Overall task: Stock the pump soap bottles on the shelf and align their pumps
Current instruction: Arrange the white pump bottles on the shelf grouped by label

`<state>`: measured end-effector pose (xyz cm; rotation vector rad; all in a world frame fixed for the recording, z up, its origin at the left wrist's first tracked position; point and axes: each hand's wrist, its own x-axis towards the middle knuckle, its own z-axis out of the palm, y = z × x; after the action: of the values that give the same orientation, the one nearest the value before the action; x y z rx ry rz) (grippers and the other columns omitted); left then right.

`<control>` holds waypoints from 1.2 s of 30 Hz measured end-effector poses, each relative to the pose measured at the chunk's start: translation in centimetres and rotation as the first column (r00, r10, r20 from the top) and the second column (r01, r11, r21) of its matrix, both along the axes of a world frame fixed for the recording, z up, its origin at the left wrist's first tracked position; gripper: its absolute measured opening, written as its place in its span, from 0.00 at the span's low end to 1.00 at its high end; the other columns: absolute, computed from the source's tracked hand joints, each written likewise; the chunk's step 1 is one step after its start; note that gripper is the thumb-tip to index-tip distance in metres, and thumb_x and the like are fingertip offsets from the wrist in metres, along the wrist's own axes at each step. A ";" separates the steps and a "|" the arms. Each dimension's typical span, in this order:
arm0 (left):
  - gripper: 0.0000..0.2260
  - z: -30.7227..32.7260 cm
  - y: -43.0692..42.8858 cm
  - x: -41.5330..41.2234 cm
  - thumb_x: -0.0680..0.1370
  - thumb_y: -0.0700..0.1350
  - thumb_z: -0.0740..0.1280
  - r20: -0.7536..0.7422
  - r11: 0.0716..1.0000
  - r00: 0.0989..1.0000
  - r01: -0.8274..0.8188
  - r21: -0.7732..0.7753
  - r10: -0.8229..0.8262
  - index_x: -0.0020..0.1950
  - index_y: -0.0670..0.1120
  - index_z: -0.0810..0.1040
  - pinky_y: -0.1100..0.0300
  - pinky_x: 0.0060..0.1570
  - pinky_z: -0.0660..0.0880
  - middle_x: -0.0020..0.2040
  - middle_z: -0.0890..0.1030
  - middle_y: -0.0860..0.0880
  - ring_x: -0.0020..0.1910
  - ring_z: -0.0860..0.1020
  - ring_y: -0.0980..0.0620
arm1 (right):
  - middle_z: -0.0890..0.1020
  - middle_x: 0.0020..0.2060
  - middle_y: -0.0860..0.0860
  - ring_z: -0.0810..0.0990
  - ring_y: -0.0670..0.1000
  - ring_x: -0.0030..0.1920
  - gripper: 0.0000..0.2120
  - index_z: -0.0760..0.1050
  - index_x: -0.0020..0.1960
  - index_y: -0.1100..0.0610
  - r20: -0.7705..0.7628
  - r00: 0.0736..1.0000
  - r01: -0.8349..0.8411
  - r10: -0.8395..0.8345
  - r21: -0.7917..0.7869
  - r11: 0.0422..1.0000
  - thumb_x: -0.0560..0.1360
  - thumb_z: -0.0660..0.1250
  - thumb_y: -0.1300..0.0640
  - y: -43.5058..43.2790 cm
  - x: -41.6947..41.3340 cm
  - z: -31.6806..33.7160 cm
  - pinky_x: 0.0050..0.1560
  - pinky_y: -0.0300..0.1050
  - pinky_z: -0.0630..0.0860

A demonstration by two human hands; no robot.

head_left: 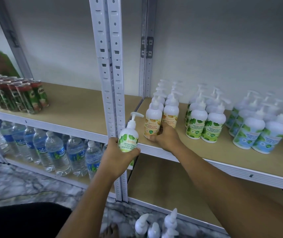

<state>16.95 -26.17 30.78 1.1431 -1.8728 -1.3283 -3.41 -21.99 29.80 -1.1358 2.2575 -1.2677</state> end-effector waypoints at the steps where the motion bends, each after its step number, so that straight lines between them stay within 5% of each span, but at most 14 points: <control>1: 0.26 0.0 0.0 0.0 0.71 0.49 0.78 0.005 1.000 1.000 -0.003 -0.002 0.003 0.61 0.48 0.67 0.61 0.35 0.74 0.47 0.78 0.49 0.42 0.79 0.53 | 0.82 0.59 0.49 0.80 0.51 0.59 0.27 0.74 0.64 0.54 -0.003 1.000 0.000 0.000 0.009 1.000 0.68 0.79 0.52 0.0 0.1 0.1 0.60 0.46 0.75; 8: 0.26 1.1 1.3 -1.0 0.71 0.49 0.78 -0.044 0.999 0.998 0.032 -0.022 -0.033 0.63 0.48 0.68 0.62 0.35 0.75 0.48 0.79 0.49 0.43 0.80 0.53 | 0.81 0.55 0.45 0.79 0.49 0.58 0.19 0.77 0.61 0.54 0.015 0.999 -0.049 0.048 0.043 0.998 0.73 0.75 0.51 3.0 -0.1 0.8 0.60 0.47 0.75; 12: 0.24 2.3 3.4 -2.6 0.71 0.49 0.77 -0.108 0.995 0.991 0.078 -0.065 -0.084 0.62 0.49 0.70 0.64 0.35 0.76 0.47 0.81 0.50 0.42 0.82 0.55 | 0.80 0.59 0.49 0.78 0.50 0.59 0.21 0.77 0.65 0.57 -0.131 0.991 -0.014 0.029 0.112 0.994 0.75 0.71 0.47 7.6 -1.7 1.1 0.62 0.50 0.74; 16: 0.21 3.1 6.3 -5.2 0.73 0.44 0.77 -0.212 0.989 0.966 0.145 -0.044 -0.151 0.61 0.48 0.71 0.71 0.30 0.75 0.47 0.81 0.50 0.39 0.81 0.59 | 0.78 0.36 0.56 0.76 0.54 0.39 0.16 0.76 0.38 0.62 -0.294 0.955 0.100 -0.044 0.176 0.979 0.74 0.67 0.49 12.5 -4.4 1.1 0.44 0.54 0.74; 18: 0.18 3.0 7.3 -7.0 0.72 0.41 0.77 -0.256 0.979 0.945 0.199 -0.047 -0.204 0.58 0.48 0.75 0.70 0.33 0.77 0.47 0.83 0.48 0.38 0.82 0.59 | 0.76 0.31 0.52 0.75 0.51 0.36 0.17 0.74 0.34 0.59 -0.359 0.927 0.176 -0.106 0.168 0.970 0.73 0.66 0.47 14.9 -6.1 0.8 0.41 0.53 0.74; 24: 0.12 1.7 9.4 -12.2 0.71 0.41 0.79 -0.217 0.938 0.916 0.311 -0.153 -0.339 0.52 0.46 0.81 0.71 0.36 0.76 0.44 0.85 0.51 0.39 0.82 0.63 | 0.79 0.54 0.53 0.76 0.57 0.54 0.19 0.80 0.56 0.56 -0.527 0.821 0.364 -0.219 0.188 0.912 0.76 0.66 0.43 20.4 -9.4 -2.0 0.56 0.51 0.73; 31: 0.23 -0.2 9.5 -15.5 0.71 0.41 0.79 -0.245 0.959 0.932 0.231 -0.167 -0.267 0.62 0.46 0.75 0.76 0.40 0.73 0.51 0.80 0.58 0.46 0.79 0.70 | 0.77 0.64 0.52 0.74 0.56 0.64 0.29 0.78 0.62 0.55 -0.580 0.787 0.387 -0.212 0.196 0.901 0.77 0.53 0.35 21.0 -9.6 -3.2 0.66 0.50 0.66; 34: 0.27 -0.9 9.4 -16.2 0.71 0.43 0.80 -0.237 0.963 0.938 0.222 -0.155 -0.254 0.66 0.45 0.74 0.75 0.43 0.75 0.55 0.81 0.56 0.53 0.80 0.62 | 0.72 0.71 0.51 0.69 0.53 0.71 0.25 0.74 0.68 0.52 -0.616 0.767 0.398 -0.181 0.235 0.887 0.80 0.55 0.38 20.8 -9.6 -3.5 0.70 0.50 0.61; 36: 0.25 -1.1 9.5 -16.5 0.72 0.44 0.79 -0.222 0.957 0.936 0.237 -0.169 -0.272 0.65 0.47 0.73 0.76 0.43 0.74 0.54 0.79 0.59 0.50 0.78 0.70 | 0.70 0.73 0.50 0.66 0.52 0.72 0.24 0.71 0.70 0.51 -0.638 0.752 0.410 -0.166 0.255 0.876 0.82 0.54 0.39 20.7 -9.5 -3.6 0.71 0.49 0.59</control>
<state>0.49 -16.64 29.64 0.6487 -1.9413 -1.3799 -12.89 -1.25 26.21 -1.1686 3.0844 -0.5122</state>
